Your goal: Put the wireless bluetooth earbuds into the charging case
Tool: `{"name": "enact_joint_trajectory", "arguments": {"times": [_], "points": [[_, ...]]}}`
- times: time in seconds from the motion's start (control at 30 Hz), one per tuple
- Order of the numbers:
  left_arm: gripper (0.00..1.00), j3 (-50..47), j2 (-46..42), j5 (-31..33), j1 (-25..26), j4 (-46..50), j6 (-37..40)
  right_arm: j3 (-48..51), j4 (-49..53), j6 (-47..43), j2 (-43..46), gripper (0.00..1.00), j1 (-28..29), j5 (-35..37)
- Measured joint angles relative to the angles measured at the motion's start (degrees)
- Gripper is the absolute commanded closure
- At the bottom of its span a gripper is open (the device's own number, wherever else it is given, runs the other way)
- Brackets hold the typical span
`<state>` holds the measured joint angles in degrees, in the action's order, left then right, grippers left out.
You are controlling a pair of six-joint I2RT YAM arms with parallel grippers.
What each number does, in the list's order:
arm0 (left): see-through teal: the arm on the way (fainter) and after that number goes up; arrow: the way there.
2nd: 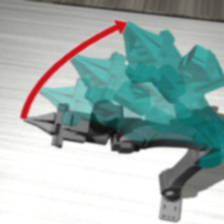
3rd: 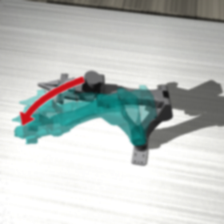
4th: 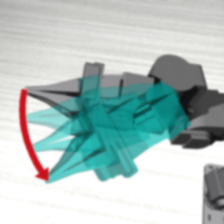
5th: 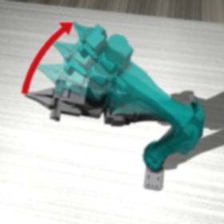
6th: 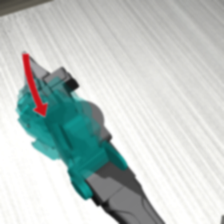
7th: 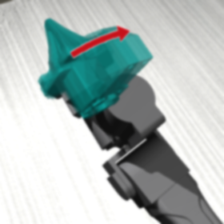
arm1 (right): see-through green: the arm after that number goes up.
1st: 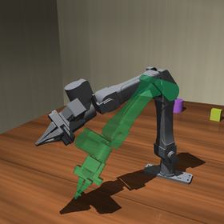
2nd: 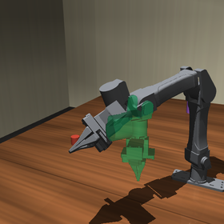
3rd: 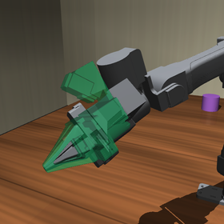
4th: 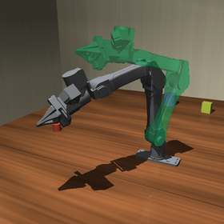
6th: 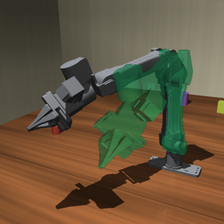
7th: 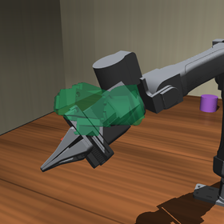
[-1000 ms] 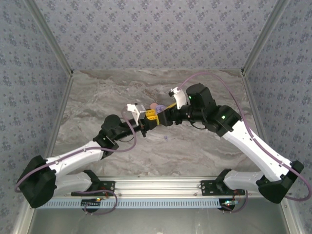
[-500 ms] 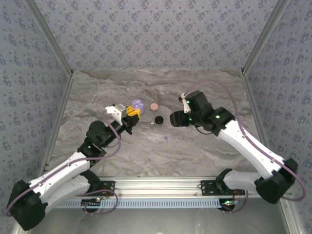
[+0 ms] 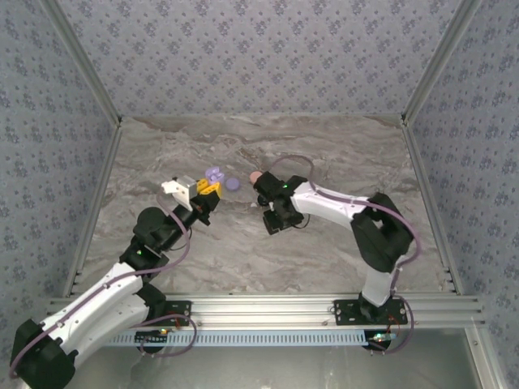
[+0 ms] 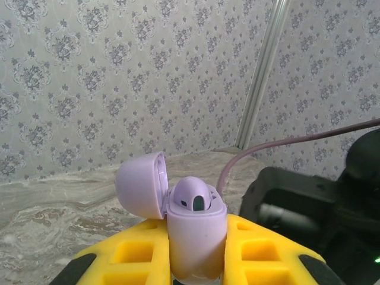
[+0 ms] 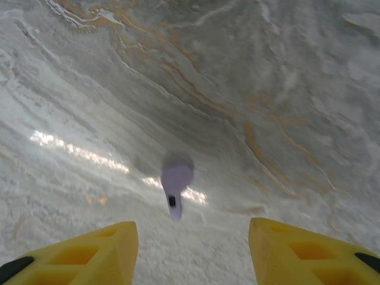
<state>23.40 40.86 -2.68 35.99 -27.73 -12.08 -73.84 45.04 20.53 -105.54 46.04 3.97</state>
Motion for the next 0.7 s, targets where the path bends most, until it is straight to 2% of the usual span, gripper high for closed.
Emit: {"name": "enact_joint_trajectory", "arguments": {"times": [0.23, 0.47, 0.7], "points": [[1.0, -0.1, -0.3, 0.0, 0.0, 0.8, 0.0, -3.4, 0.0, -0.5, -6.3, 0.52, 0.6, 0.5], [1.0, -0.2, -0.5, 0.0, 0.0, 1.0, 0.0, -5.3, 0.9, -0.9, -8.6, 0.63, 1.4, 0.5], [1.0, -0.2, -0.7, 0.0, 0.0, 1.0, 0.0, -5.7, 1.3, -0.8, -8.9, 0.69, 1.6, 0.3]]}}
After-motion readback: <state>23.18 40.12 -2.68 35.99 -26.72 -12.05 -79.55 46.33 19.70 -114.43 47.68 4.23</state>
